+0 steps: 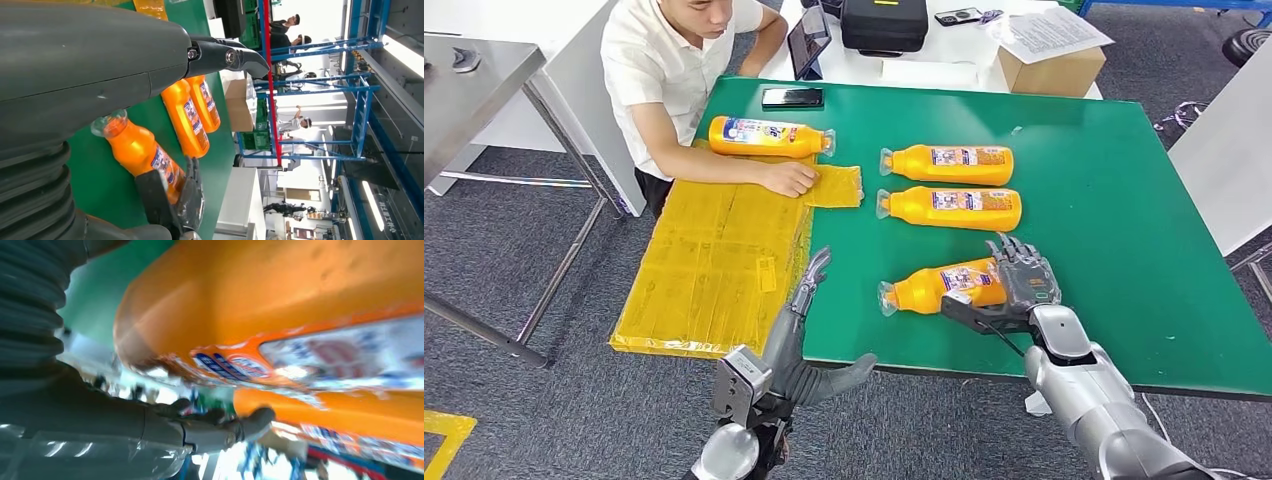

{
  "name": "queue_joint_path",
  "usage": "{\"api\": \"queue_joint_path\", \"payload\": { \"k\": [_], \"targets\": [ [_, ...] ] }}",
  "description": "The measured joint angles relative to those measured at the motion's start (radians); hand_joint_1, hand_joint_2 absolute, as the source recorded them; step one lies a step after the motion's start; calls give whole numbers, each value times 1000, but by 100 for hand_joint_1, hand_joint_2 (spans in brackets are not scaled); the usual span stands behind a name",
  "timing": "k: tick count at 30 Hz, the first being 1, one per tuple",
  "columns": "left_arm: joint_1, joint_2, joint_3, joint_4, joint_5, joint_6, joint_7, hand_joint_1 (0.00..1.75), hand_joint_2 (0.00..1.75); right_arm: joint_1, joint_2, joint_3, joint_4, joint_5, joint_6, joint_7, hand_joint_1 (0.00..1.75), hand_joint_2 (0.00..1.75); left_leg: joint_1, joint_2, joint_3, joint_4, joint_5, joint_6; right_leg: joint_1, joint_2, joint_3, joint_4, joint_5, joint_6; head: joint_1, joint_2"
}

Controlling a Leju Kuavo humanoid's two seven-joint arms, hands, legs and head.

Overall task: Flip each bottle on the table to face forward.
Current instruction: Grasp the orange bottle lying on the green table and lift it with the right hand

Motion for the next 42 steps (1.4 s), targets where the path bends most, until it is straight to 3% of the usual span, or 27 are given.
{"api": "queue_joint_path", "payload": {
  "k": [3,4,5,19,25,31,36,42],
  "targets": [
    [-1,0,-2,0,4,-4,0,0,175,-16,-3,0,28,-30,54,-7,144,175,0,0,1,0,0,0,0,0,1,0,0,0,0,0],
    [-1,0,-2,1,7,-6,1,0,175,-19,-3,0,37,-36,66,-9,165,175,0,0,2,0,0,0,0,0,2,0,0,0,0,0],
    [-2,0,-3,1,9,-8,2,0,175,-21,-3,0,45,-42,74,-11,171,175,0,0,3,0,0,0,0,0,2,0,0,0,0,0],
    [-15,0,-9,20,30,-25,6,0,175,-60,-14,13,125,-50,85,-16,175,175,0,-1,8,0,0,1,0,0,8,-1,0,0,0,0],
    [-19,-4,-10,26,39,-28,0,0,175,-66,-26,15,143,-83,81,-95,175,175,0,0,8,0,0,1,0,0,8,-1,0,0,0,0],
    [-20,-6,-8,31,55,-16,-25,0,175,-44,-39,-24,144,-245,107,-258,175,175,0,0,9,0,0,0,0,1,8,-1,0,0,0,0],
    [-3,-13,42,29,205,36,-27,0,175,35,-35,-117,83,-517,239,-433,175,175,1,0,11,0,-2,0,1,1,11,-1,0,0,1,0],
    [60,-14,146,8,326,16,9,0,175,164,-18,-195,-76,-661,321,-455,175,175,2,4,13,0,-4,-2,2,5,11,0,-1,-1,0,0]
  ]
}}
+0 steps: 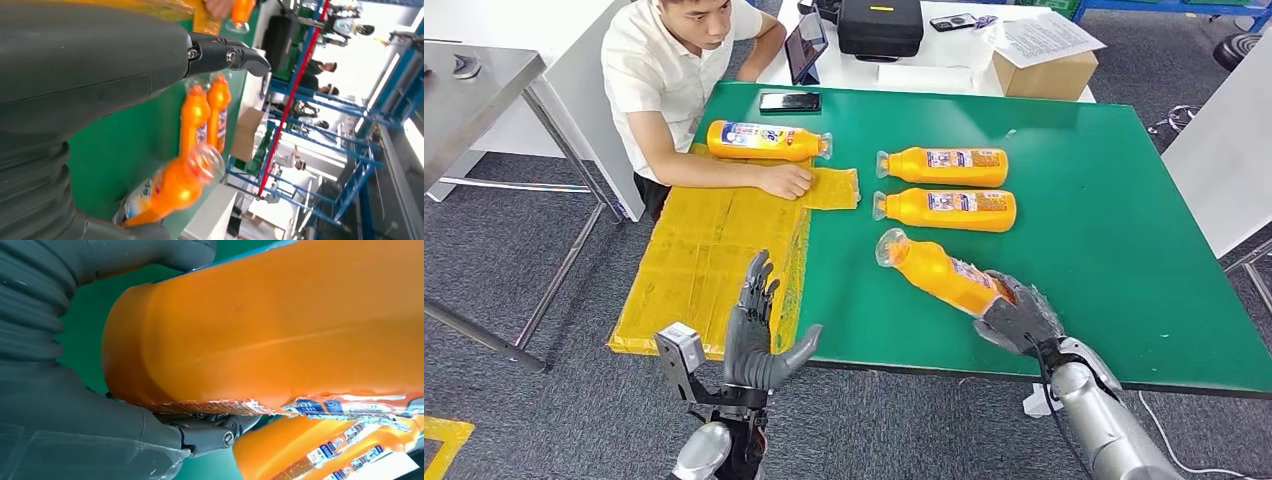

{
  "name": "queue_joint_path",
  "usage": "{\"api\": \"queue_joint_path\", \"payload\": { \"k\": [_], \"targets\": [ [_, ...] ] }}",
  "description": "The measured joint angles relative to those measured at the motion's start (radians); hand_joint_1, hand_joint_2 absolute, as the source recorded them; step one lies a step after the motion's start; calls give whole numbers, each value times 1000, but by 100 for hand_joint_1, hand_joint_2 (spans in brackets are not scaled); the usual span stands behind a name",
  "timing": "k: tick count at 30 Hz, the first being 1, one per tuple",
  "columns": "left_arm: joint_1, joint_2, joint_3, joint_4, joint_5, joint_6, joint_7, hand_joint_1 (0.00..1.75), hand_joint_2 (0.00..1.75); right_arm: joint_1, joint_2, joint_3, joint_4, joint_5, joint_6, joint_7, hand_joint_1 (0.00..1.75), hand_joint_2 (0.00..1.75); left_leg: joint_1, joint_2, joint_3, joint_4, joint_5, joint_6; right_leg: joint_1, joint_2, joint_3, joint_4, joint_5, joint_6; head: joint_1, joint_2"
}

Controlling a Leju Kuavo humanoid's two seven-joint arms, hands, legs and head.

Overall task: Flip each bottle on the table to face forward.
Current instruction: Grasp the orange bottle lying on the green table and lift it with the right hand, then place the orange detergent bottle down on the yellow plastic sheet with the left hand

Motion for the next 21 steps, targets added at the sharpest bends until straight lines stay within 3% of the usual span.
{"api": "queue_joint_path", "payload": {
  "k": [2,4,6,9,12,21],
  "targets": [
    [19,1,23,-5,34,-3,20,0,87,45,10,-17,-57,-49,25,-3,175,175,0,0,0,0,0,0,0,0,0,0,0,0,0,0],
    [44,5,43,-6,92,-28,50,0,87,107,27,-28,-146,-109,56,-5,175,175,0,-1,-2,0,0,0,0,0,0,0,0,0,0,0],
    [67,12,56,-5,169,-77,82,0,175,174,50,-29,-244,-170,89,-3,175,175,0,-1,-4,0,0,0,0,0,-3,0,0,0,0,0],
    [83,18,59,1,238,-130,111,0,175,247,95,-11,-372,-261,121,3,175,175,0,0,-9,0,1,0,0,0,-8,1,0,0,0,0],
    [80,22,47,9,231,-122,118,0,175,283,142,13,-479,-335,126,16,175,175,1,0,-10,0,1,0,0,0,-9,1,0,0,0,0],
    [62,27,16,29,194,-128,114,0,175,305,200,66,-592,-356,112,48,175,175,-1,-1,-11,0,1,0,-1,0,-10,1,0,0,0,0]
  ]
}}
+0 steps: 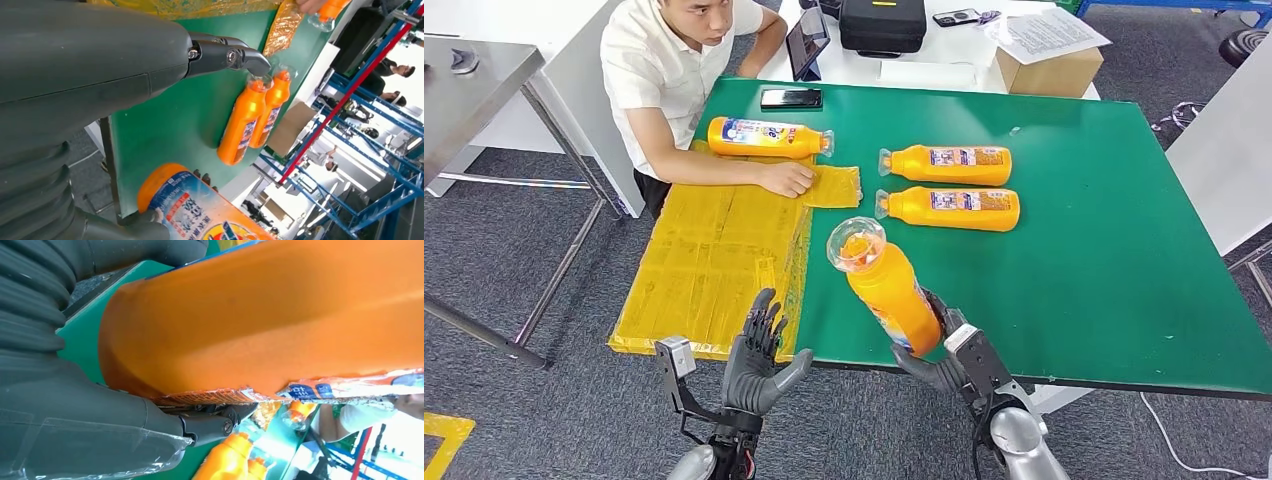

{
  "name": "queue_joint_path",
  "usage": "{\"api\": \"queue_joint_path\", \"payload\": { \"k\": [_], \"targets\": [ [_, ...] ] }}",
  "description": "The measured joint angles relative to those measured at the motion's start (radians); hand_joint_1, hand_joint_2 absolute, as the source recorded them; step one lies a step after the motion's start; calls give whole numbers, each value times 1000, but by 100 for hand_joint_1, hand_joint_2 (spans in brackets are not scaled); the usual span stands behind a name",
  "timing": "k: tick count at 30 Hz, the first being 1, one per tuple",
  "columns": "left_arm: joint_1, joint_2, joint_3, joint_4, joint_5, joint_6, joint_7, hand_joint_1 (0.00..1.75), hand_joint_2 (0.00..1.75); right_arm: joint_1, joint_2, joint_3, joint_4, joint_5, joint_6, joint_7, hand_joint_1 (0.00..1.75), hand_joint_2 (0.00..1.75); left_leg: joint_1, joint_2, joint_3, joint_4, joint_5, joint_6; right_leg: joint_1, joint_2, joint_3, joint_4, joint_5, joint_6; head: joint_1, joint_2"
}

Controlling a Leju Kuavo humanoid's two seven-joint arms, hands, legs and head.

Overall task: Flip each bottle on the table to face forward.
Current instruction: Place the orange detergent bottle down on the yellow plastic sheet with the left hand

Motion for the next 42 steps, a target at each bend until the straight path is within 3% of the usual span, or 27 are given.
{"api": "queue_joint_path", "payload": {
  "k": [11,25,26,29,30,37,42],
  "targets": [
    [-55,-17,-45,8,-119,-58,-13,0,175,-84,63,168,85,56,12,34,175,175,1,0,0,0,1,0,1,0,0,1,0,0,0,0],
    [-58,-24,-40,-35,-125,-67,-17,0,175,-163,90,266,265,86,-29,45,175,175,1,0,-1,0,1,0,1,0,-1,0,0,0,0,0],
    [-59,-24,-38,-36,-121,-67,-18,30,175,-168,92,272,276,91,-34,44,175,175,1,0,-1,0,1,0,1,0,-1,1,0,0,0,0],
    [-65,-24,-29,-38,-101,-67,-21,161,175,-185,100,294,303,109,-46,44,175,175,1,0,-1,0,1,0,1,0,-1,1,0,0,0,0],
    [-66,-24,-25,-39,-93,-66,-21,175,175,-190,102,302,312,117,-52,44,175,175,1,0,-1,0,1,0,1,0,-1,1,0,0,0,0],
    [-70,-27,2,-40,-39,-46,-1,175,175,-218,112,351,367,144,-79,40,175,175,1,0,-1,0,1,0,1,0,-2,0,0,0,0,0],
    [-89,-26,-21,-12,-141,-23,-27,175,175,-227,113,364,385,144,-98,39,175,175,1,0,-1,0,1,0,1,0,-2,0,0,0,0,0]
  ]
}}
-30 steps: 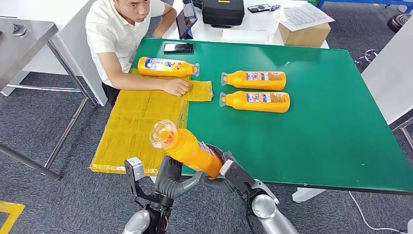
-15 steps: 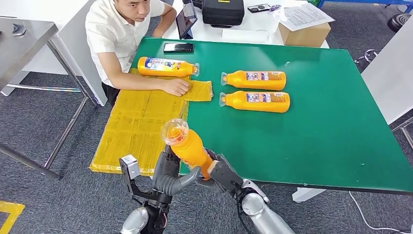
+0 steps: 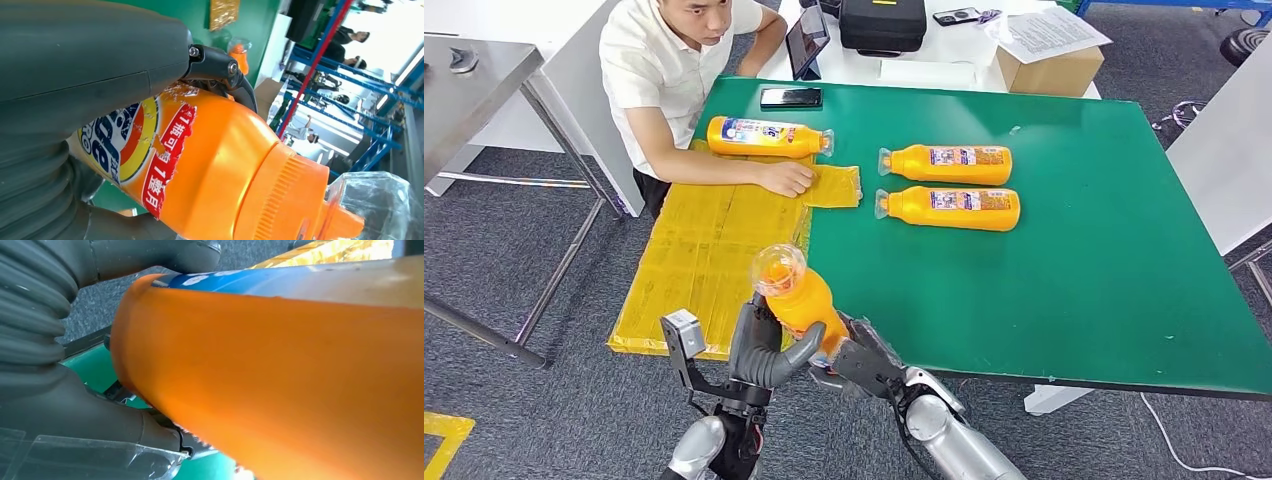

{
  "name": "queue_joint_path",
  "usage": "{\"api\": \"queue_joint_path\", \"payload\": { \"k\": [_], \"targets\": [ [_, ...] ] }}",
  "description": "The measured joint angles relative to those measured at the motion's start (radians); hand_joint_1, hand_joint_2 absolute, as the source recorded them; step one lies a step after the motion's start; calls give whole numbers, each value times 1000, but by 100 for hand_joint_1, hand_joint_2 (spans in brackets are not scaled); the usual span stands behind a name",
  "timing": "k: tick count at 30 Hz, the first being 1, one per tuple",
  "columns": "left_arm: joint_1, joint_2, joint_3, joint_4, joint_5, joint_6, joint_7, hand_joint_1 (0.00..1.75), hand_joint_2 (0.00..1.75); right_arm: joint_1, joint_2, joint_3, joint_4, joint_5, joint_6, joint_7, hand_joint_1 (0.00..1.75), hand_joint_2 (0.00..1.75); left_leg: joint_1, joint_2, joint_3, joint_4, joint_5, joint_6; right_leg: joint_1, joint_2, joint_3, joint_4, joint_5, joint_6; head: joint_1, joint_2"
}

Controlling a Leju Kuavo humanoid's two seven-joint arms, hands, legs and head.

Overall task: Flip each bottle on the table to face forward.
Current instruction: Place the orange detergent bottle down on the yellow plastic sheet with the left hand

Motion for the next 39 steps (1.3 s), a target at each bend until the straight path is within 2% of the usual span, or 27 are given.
{"api": "queue_joint_path", "payload": {
  "k": [2,3,5,6,7,13,21,27,29,31,35,39],
  "targets": [
    [-10,0,-14,17,-25,5,-10,175,175,-2,0,3,4,3,-6,2,168,175,0,0,0,0,0,0,0,0,0,0,0,0,0,0],
    [-16,0,-19,26,-28,3,-12,175,175,-3,0,4,6,2,-7,2,151,175,0,0,0,0,0,0,0,0,0,0,0,0,0,0],
    [-26,0,-24,40,-28,-3,-12,175,175,-4,0,5,9,-2,-5,-2,64,175,0,0,0,0,0,0,0,0,0,0,0,0,0,0],
    [-31,0,-26,46,-28,-8,-12,175,175,-4,0,6,10,-5,-3,-6,26,175,0,0,0,0,0,0,0,0,0,0,0,0,0,0],
    [-35,0,-27,51,-27,-12,-12,175,175,-3,0,7,10,-7,-1,-10,0,175,0,0,0,0,0,0,0,0,0,0,0,0,0,0],
    [-50,0,-26,63,-16,9,-23,175,175,18,0,11,0,-15,-27,-50,0,175,0,0,0,0,0,0,0,0,0,0,0,0,0,0],
    [-52,1,-18,20,-73,141,-60,175,175,69,6,27,-98,85,-227,-119,0,175,0,0,-1,0,0,0,0,0,-1,0,0,0,0,0],
    [-61,0,4,-44,-121,309,-133,175,175,109,7,46,-201,225,-561,-187,0,175,0,0,-1,0,0,0,0,0,-1,0,0,0,0,0],
    [-72,2,16,-61,-180,385,-163,175,175,122,7,49,-233,267,-637,-191,0,175,0,-1,-1,0,0,0,0,-1,-1,0,0,0,0,0],
    [-84,5,24,-68,-253,449,-182,175,175,141,15,29,-263,316,-674,-206,0,175,0,-2,-1,0,0,0,0,-2,-1,0,0,0,0,0],
    [-103,15,48,-52,-389,519,-168,175,175,206,58,-87,-359,450,-683,-240,0,0,0,-2,-1,0,0,0,0,-2,-1,0,0,0,0,0],
    [-131,31,66,24,-795,591,-85,175,175,252,106,-216,-511,493,-685,-246,0,0,0,-3,-1,0,0,0,0,-2,-1,0,0,0,0,0]
  ]
}}
